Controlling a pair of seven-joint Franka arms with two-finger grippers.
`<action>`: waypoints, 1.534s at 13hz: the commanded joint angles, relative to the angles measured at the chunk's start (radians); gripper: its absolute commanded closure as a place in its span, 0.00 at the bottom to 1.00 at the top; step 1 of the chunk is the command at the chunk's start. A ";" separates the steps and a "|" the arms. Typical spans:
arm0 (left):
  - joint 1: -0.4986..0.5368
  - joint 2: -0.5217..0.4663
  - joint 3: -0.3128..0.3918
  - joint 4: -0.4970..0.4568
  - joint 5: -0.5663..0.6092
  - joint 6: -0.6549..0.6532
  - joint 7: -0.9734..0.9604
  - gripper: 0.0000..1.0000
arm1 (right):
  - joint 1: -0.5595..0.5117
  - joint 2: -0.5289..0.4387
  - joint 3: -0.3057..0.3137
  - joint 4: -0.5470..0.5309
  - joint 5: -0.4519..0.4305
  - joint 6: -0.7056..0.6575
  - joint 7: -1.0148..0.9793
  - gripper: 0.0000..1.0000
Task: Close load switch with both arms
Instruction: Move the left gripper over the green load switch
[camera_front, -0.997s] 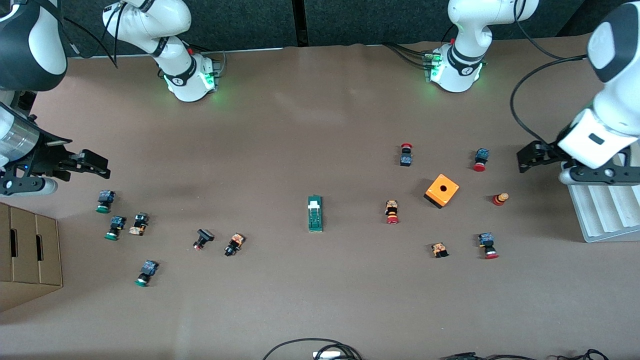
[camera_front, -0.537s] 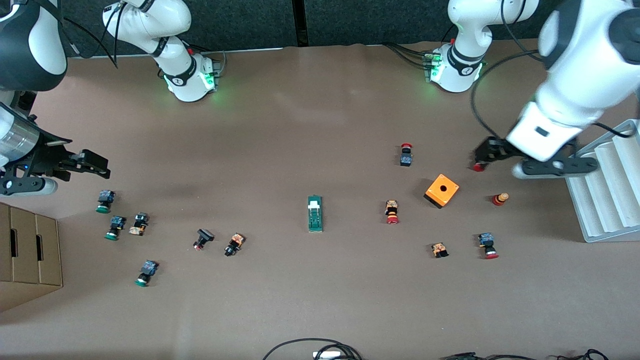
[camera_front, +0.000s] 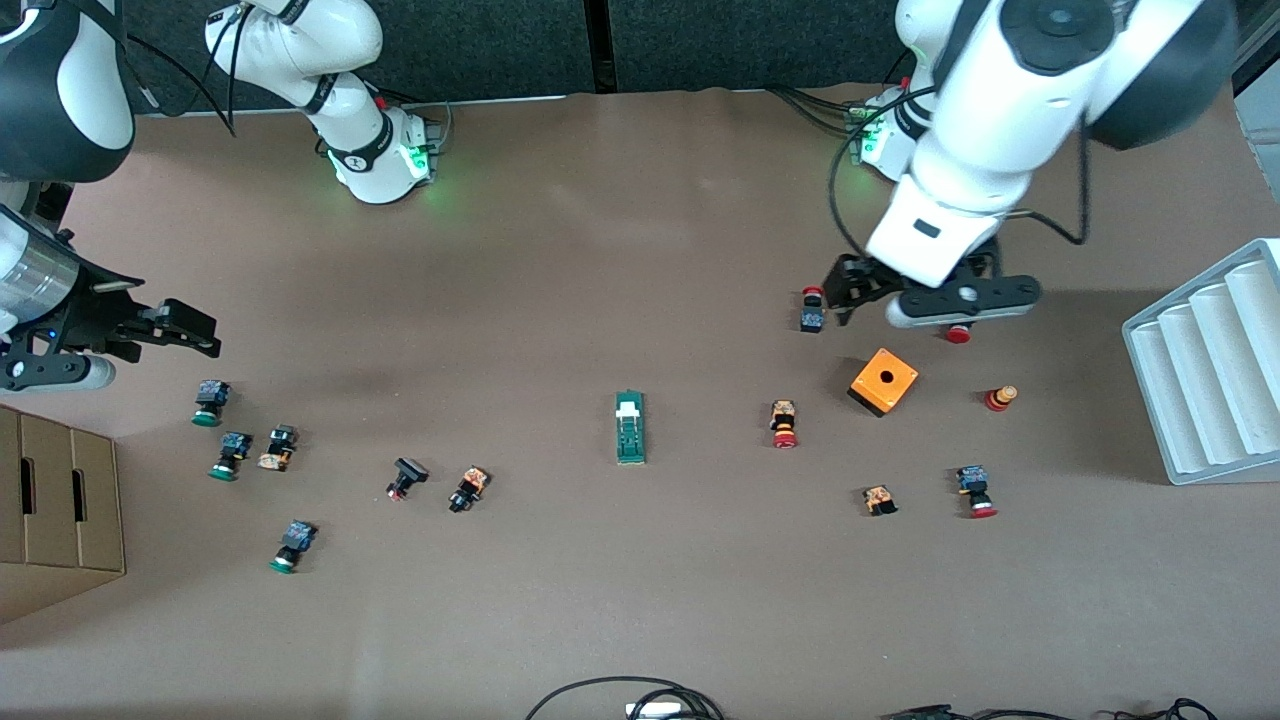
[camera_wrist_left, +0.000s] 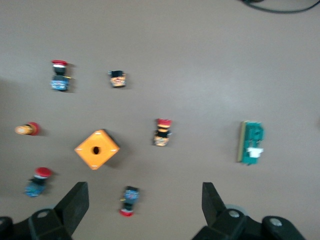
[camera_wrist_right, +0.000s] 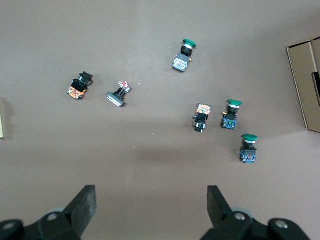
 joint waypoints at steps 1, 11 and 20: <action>-0.060 0.048 -0.025 0.011 0.034 0.071 -0.147 0.00 | 0.001 0.008 0.002 0.016 -0.028 -0.010 -0.007 0.00; -0.418 0.275 -0.025 -0.018 0.593 0.238 -0.872 0.00 | -0.002 0.009 0.002 0.019 -0.030 -0.012 -0.001 0.00; -0.584 0.555 -0.024 -0.055 1.285 0.277 -1.299 0.00 | -0.026 0.045 0.002 0.021 -0.036 0.014 0.002 0.00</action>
